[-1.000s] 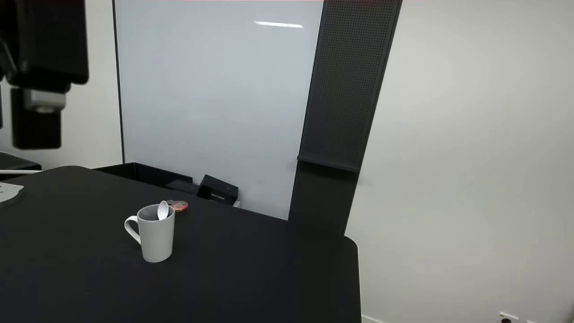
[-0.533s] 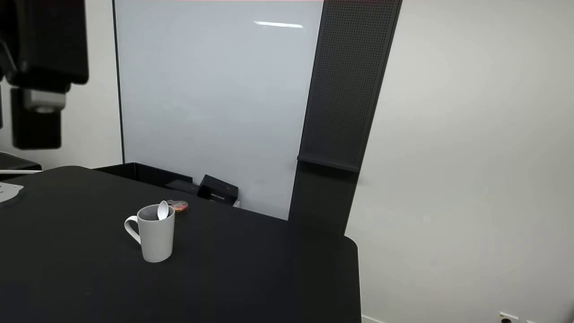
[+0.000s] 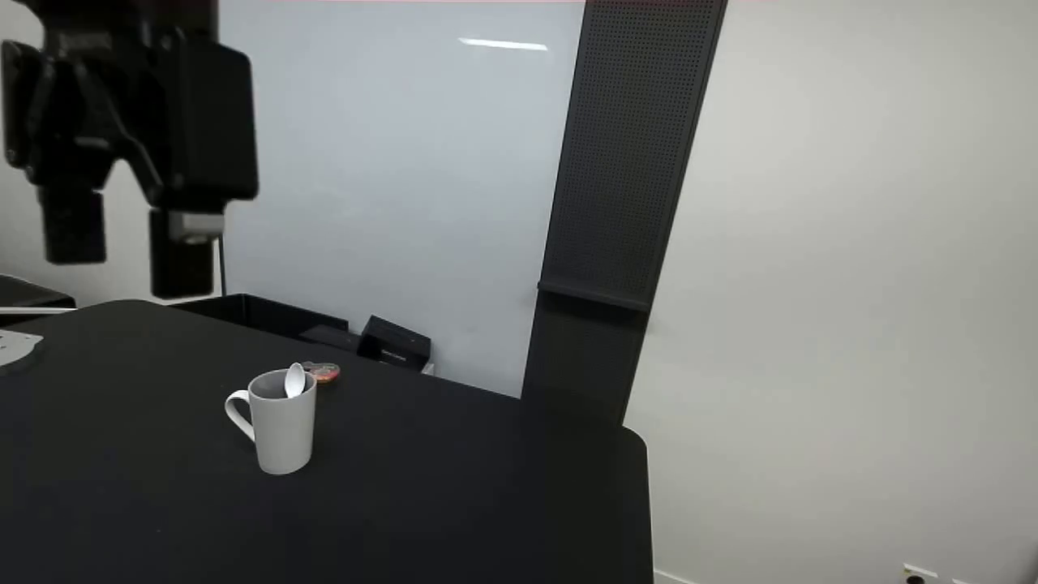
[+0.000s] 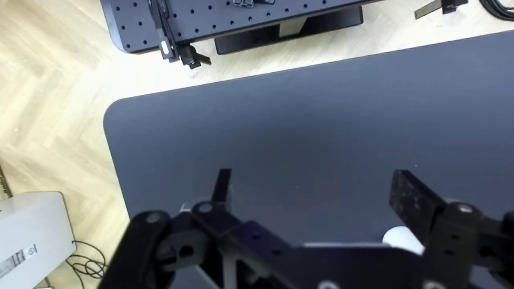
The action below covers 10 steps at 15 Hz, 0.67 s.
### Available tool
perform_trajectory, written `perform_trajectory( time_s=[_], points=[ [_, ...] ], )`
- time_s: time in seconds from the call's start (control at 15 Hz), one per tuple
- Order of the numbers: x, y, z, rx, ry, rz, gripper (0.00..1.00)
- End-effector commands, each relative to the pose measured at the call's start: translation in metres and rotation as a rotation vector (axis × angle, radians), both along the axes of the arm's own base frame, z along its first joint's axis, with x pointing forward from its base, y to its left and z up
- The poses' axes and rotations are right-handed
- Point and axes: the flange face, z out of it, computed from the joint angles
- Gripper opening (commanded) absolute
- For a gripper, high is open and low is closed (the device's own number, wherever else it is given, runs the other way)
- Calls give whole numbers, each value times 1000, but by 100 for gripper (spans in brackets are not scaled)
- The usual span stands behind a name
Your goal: Remove the white spoon from the grey mug cup
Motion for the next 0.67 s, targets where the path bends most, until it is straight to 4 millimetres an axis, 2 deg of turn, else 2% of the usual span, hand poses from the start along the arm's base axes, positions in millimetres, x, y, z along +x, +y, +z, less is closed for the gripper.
perform_trajectory(
  time_s=[0.0,0.33,0.6],
  points=[
    [49,-19,-21,-14,34,-32,100],
    [119,-57,-64,-16,39,-163,100],
    [180,-74,-85,-22,-29,-357,100]
  ],
)
